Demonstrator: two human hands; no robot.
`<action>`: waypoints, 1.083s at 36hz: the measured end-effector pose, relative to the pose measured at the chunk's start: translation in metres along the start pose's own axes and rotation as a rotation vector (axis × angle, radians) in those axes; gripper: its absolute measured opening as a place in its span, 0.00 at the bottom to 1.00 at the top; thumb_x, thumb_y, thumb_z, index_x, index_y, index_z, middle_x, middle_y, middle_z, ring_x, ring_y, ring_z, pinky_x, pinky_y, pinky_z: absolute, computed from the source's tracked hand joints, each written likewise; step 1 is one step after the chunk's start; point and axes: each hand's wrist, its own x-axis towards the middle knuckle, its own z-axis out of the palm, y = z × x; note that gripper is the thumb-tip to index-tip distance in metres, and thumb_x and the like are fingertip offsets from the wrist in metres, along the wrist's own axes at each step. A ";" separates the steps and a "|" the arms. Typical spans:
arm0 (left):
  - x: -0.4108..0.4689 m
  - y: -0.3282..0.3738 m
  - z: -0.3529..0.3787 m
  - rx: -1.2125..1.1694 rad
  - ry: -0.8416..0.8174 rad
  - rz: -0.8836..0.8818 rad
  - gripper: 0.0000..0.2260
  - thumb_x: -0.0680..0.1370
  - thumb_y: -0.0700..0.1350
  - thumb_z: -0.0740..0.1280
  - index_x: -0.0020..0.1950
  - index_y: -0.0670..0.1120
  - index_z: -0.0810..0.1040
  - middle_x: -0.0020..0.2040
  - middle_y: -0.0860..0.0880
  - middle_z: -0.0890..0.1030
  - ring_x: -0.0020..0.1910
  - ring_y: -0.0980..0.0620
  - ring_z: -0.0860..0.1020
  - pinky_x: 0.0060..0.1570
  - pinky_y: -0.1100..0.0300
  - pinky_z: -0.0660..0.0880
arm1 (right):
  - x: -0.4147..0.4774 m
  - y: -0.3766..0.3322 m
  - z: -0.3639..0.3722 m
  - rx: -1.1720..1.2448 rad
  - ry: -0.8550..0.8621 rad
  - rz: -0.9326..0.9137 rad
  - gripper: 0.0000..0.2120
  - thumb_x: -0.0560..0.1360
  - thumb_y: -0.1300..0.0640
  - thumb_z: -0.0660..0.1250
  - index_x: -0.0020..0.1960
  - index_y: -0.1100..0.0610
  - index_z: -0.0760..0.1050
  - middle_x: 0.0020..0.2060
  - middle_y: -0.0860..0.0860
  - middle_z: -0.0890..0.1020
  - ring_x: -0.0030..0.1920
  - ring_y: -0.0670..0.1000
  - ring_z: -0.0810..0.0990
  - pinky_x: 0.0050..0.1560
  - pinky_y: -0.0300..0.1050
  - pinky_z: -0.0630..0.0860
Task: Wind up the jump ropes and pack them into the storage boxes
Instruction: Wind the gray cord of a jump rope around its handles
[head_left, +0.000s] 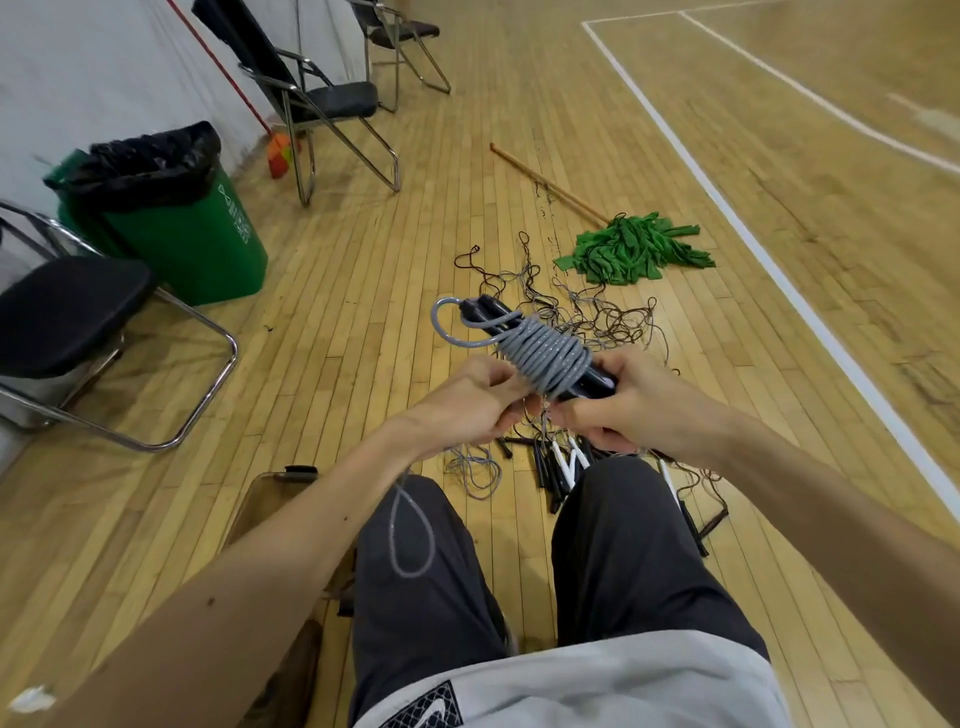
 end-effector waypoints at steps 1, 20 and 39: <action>0.000 -0.001 0.000 0.030 -0.005 -0.003 0.15 0.85 0.48 0.57 0.45 0.43 0.76 0.28 0.50 0.68 0.25 0.54 0.62 0.26 0.60 0.59 | 0.001 0.002 -0.001 -0.008 0.019 0.006 0.06 0.77 0.69 0.69 0.44 0.61 0.74 0.24 0.47 0.72 0.23 0.45 0.67 0.23 0.35 0.63; 0.000 -0.031 0.004 0.313 -0.072 0.087 0.19 0.84 0.55 0.59 0.40 0.46 0.78 0.26 0.54 0.68 0.29 0.49 0.65 0.31 0.58 0.63 | 0.027 0.072 -0.034 -0.247 0.378 0.217 0.05 0.75 0.62 0.72 0.44 0.59 0.76 0.26 0.49 0.77 0.25 0.47 0.74 0.27 0.42 0.70; -0.014 0.017 0.002 1.136 0.125 0.354 0.18 0.83 0.58 0.58 0.48 0.47 0.79 0.32 0.54 0.71 0.31 0.57 0.69 0.30 0.60 0.64 | 0.033 0.098 -0.029 -0.371 0.280 0.467 0.09 0.75 0.62 0.72 0.41 0.62 0.73 0.25 0.52 0.76 0.20 0.48 0.72 0.23 0.38 0.67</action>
